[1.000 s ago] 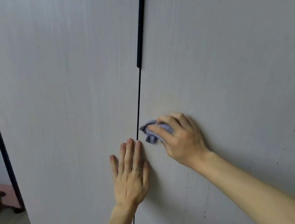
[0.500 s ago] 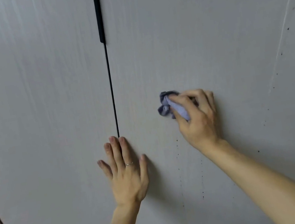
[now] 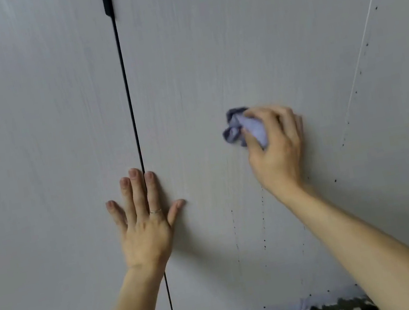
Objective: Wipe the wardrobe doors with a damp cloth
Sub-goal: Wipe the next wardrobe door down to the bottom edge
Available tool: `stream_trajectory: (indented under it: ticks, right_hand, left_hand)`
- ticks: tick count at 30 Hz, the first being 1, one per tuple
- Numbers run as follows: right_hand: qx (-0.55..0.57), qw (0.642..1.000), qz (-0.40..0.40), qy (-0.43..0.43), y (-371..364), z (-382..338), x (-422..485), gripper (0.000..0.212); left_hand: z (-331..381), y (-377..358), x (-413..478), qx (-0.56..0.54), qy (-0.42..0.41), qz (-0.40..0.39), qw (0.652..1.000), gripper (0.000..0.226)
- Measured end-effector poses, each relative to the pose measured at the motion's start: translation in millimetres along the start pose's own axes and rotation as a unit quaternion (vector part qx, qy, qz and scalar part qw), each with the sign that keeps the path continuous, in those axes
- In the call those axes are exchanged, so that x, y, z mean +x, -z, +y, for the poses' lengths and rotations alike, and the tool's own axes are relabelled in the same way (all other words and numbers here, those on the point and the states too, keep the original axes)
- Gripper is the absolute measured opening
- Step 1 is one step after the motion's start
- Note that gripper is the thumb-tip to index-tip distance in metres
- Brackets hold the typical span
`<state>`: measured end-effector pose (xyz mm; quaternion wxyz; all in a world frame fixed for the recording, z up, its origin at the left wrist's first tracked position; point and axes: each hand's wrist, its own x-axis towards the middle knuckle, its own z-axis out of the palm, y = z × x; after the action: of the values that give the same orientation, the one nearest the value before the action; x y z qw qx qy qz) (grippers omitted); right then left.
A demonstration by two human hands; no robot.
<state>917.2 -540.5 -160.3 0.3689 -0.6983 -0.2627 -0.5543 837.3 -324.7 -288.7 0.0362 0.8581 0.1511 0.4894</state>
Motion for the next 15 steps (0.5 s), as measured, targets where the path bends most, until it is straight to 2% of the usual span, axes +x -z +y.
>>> stream_trajectory:
  ticks: [2,5,6,8,10,11,12,13,14,15]
  right_hand:
    - [0.001,0.994,0.066,-0.087,6.3,8.4,12.6,0.023]
    - [-0.021,0.991,0.076,-0.111,10.2,12.3,-23.8,0.014]
    - [-0.025,0.993,0.063,-0.099,12.7,16.1,-39.7,0.011]
    - [0.015,0.998,-0.017,-0.06,8.3,22.3,-72.9,0.01]
    - [0.058,0.993,-0.101,-0.002,10.9,31.0,-86.7,0.016]
    - [0.058,0.992,-0.112,0.002,15.1,36.5,-83.2,0.02]
    - [0.047,0.995,-0.089,-0.028,21.7,44.5,-75.2,0.023]
    - [0.039,0.994,-0.023,-0.103,29.1,54.6,-64.4,0.024]
    - [0.021,0.98,0.058,-0.191,38.2,67.3,-49.5,0.023]
    - [0.014,0.95,0.133,-0.282,48.0,82.2,-36.0,0.023]
  left_hand:
    - [1.0,3.2,-3.1,-0.005,0.003,-0.02,1.0,0.084]
    - [5.9,11.1,-13.0,-0.006,0.028,-0.015,0.999,0.082]
    - [14.5,15.4,-12.4,-0.008,0.024,-0.012,1.0,0.08]
    - [26.3,22.4,-10.0,-0.002,-0.02,-0.031,0.999,0.078]
    - [37.7,29.1,-0.6,0.017,-0.064,-0.065,0.996,0.079]
    - [42.3,31.3,4.4,0.03,-0.066,-0.077,0.994,0.08]
    - [46.8,32.0,5.7,0.044,-0.06,-0.087,0.993,0.083]
    - [48.2,32.0,6.8,0.06,-0.056,-0.097,0.992,0.087]
    - [48.0,30.5,5.1,0.074,-0.055,-0.101,0.991,0.09]
    - [48.3,29.3,5.4,0.091,-0.061,-0.104,0.989,0.094]
